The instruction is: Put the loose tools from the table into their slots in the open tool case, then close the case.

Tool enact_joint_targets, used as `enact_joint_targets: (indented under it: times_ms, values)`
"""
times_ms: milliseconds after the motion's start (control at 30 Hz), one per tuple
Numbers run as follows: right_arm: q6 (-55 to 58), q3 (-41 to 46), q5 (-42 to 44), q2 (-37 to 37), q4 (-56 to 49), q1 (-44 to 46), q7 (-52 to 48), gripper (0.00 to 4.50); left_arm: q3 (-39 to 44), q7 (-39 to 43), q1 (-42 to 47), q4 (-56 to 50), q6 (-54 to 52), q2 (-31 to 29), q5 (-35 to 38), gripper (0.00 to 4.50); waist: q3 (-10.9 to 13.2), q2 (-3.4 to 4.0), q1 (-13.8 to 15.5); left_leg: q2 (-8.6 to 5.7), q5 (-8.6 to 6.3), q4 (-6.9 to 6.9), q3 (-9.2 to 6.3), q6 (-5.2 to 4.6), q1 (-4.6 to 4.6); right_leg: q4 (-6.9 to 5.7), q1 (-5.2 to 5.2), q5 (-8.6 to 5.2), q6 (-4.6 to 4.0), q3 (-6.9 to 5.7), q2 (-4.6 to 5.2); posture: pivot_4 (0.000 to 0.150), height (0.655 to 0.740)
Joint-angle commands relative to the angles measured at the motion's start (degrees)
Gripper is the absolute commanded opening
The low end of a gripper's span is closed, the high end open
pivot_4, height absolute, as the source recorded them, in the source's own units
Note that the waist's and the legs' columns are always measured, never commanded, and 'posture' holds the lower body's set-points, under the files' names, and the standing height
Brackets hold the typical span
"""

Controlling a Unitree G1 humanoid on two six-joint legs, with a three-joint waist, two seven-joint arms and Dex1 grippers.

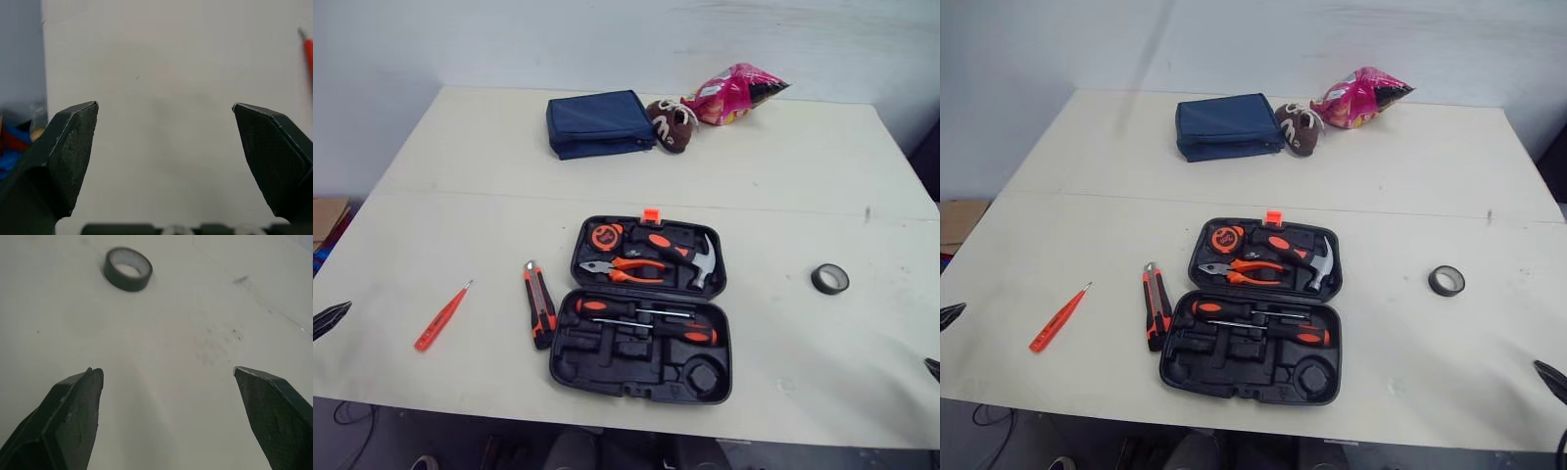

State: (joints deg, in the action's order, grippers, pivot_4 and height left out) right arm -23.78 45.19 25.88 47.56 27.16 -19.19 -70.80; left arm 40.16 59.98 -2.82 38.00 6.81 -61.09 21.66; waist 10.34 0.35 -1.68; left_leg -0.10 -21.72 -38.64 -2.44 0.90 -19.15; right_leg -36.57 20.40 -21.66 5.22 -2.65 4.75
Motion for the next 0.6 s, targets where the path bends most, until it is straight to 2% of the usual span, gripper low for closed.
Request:
enact_joint_targets:
  times_ms: [33,267,333,500,600]
  values:
    - [2.1,-1.1,3.6,-0.4,-5.3,1.0,-0.7,4.44,1.4,0.7,-0.3,-4.6,-1.6,0.1,2.2,4.5,0.0,0.02,-0.1,0.01,0.0,0.0,0.02,0.0,-0.01,-0.01,0.02,0.0,0.0,0.0,-0.01,0.15,0.74]
    - [14.3,-7.9,15.0,-4.8,-28.9,3.1,0.2,4.44,0.3,1.3,-4.3,-22.5,-15.5,2.8,7.0,4.5,0.0,0.08,0.2,0.03,0.01,-0.05,0.01,0.02,-0.05,-0.07,0.05,0.0,0.0,0.01,0.0,0.15,0.74]
    - [16.8,-10.4,17.4,-5.9,-36.0,3.1,0.8,4.44,0.4,-0.5,-7.3,-27.2,-23.5,2.6,7.7,4.5,0.0,0.08,0.2,0.03,0.01,0.02,-0.04,0.02,-0.06,-0.04,0.06,0.0,0.0,0.0,-0.01,0.15,0.74]
    - [21.0,-15.1,20.3,-8.6,-46.8,4.8,4.4,4.44,1.6,-4.0,-11.9,-36.7,-37.4,2.8,9.5,4.5,0.0,0.04,0.3,0.02,0.0,-0.04,-0.1,0.0,-0.09,0.04,0.0,0.0,0.0,-0.01,0.0,0.15,0.74]
    - [19.6,-19.6,18.5,-10.9,-52.3,4.8,4.1,4.44,1.7,-5.1,-14.6,-41.0,-41.9,3.4,9.2,4.5,0.0,0.04,0.3,0.03,0.0,-0.06,-0.14,0.0,-0.08,0.06,-0.02,0.0,0.0,-0.01,0.0,0.15,0.74]
